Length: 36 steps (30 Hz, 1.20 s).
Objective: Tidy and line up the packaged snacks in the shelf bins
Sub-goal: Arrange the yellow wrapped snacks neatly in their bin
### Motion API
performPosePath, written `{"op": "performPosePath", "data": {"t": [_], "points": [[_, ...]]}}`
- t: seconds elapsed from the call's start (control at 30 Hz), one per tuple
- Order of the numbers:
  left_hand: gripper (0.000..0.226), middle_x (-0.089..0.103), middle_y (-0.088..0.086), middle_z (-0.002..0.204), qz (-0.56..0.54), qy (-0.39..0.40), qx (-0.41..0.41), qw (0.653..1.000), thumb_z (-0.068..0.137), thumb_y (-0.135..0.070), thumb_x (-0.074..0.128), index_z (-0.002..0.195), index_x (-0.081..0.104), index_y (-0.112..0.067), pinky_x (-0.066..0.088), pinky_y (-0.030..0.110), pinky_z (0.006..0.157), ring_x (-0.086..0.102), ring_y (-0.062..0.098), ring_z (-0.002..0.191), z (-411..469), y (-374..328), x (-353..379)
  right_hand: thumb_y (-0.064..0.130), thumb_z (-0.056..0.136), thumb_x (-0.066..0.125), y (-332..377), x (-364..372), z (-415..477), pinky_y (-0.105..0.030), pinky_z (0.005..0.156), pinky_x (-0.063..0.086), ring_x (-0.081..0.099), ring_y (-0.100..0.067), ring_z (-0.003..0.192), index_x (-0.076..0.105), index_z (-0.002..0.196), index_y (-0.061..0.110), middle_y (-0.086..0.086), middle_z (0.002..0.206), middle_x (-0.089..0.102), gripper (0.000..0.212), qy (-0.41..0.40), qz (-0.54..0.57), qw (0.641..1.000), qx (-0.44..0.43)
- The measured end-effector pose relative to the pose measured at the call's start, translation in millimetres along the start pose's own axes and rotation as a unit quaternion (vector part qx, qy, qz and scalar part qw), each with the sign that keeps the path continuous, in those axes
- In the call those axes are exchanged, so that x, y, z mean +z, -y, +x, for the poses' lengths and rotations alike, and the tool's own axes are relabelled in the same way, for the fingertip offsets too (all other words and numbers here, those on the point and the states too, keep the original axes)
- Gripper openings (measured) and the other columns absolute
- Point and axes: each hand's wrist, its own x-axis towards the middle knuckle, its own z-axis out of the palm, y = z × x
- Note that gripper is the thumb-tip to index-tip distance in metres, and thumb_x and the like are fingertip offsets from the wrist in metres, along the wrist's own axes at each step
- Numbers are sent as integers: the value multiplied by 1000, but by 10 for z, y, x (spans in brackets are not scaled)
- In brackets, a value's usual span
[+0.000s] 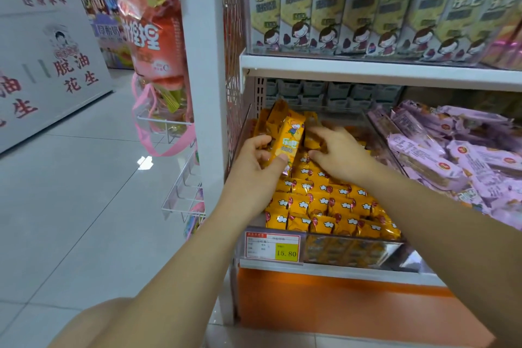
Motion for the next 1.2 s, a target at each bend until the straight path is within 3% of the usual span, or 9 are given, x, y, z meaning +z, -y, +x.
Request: {"op": "performPosePath", "data": {"t": [0.13, 0.27, 0.43, 0.53, 0.6, 0.67, 0.8, 0.93, 1.2], "points": [[43, 57, -7, 111, -20, 3, -21, 1000, 94, -32, 54, 135, 39, -28, 41, 7, 54, 55, -3, 84, 25, 3, 8, 27, 90, 62, -13, 31, 102, -33, 101, 39, 46, -28, 126, 43, 140, 20, -10, 139, 49, 54, 15, -6, 1000, -19], [44, 59, -2, 111, -26, -7, -17, 999, 93, -31, 56, 134, 41, -26, 37, -3, 51, 55, -2, 85, 30, 16, 0, 27, 87, 66, -58, -22, 152, -28, 86, 42, 57, -27, 110, 57, 125, 12, -10, 123, 61, 42, -27, 30, 999, 2], [43, 59, -3, 112, -42, -16, -22, 999, 93, -31, 56, 134, 42, -26, 37, -2, 49, 55, -3, 84, 10, 2, -6, 31, 87, 63, -22, 56, 242, -38, 91, 49, 54, -29, 113, 49, 133, 19, -9, 126, 57, 49, -1, -28, 1000, 0], [43, 59, -4, 113, -45, -22, -26, 998, 93, -33, 56, 134, 42, -28, 38, 0, 49, 55, -3, 86, 19, 5, -10, 25, 88, 60, -12, 26, 244, -32, 74, 51, 62, -25, 90, 58, 120, 15, -8, 103, 65, 34, -27, -6, 999, 25], [44, 59, -4, 114, -47, -23, -26, 998, 93, -33, 56, 134, 42, -27, 38, -1, 49, 55, -3, 86, 33, 5, -9, 19, 91, 54, -40, -50, 180, -23, 54, 43, 57, -15, 63, 61, 102, 12, -1, 76, 60, 15, -79, 60, 994, 49], [44, 58, -4, 116, -54, -19, -27, 998, 93, -33, 55, 134, 42, -27, 40, 1, 50, 55, -3, 87, 44, -2, -4, 15, 94, 49, -54, -161, 50, -17, 45, 37, 52, -3, 52, 57, 101, 22, 4, 72, 56, 12, -126, 170, 975, 68], [43, 58, -6, 117, -89, -20, -42, 995, 93, -33, 55, 134, 43, -28, 42, 17, 64, 57, 2, 95, 38, 2, 0, 9, 99, 40, -62, -298, -274, -23, 68, 57, 67, -10, 82, 56, 117, 19, 4, 98, 58, 26, -152, 420, 886, 126], [43, 59, -8, 112, -107, -26, -47, 993, 93, -31, 56, 134, 44, -27, 40, 14, 61, 56, 1, 92, 15, 3, 16, 10, 94, 54, -52, -375, -455, -26, 74, 55, 66, -18, 88, 58, 109, 16, -5, 107, 59, 17, -119, 539, 820, 151], [41, 62, -7, 110, -102, -14, -45, 994, 92, -24, 58, 131, 47, -28, 44, 23, 67, 61, 7, 95, -48, -27, 3, 13, 88, 63, -69, -468, -622, -22, 63, 47, 56, -10, 71, 56, 109, 20, 2, 81, 61, 24, -157, 544, 819, 90]]}}
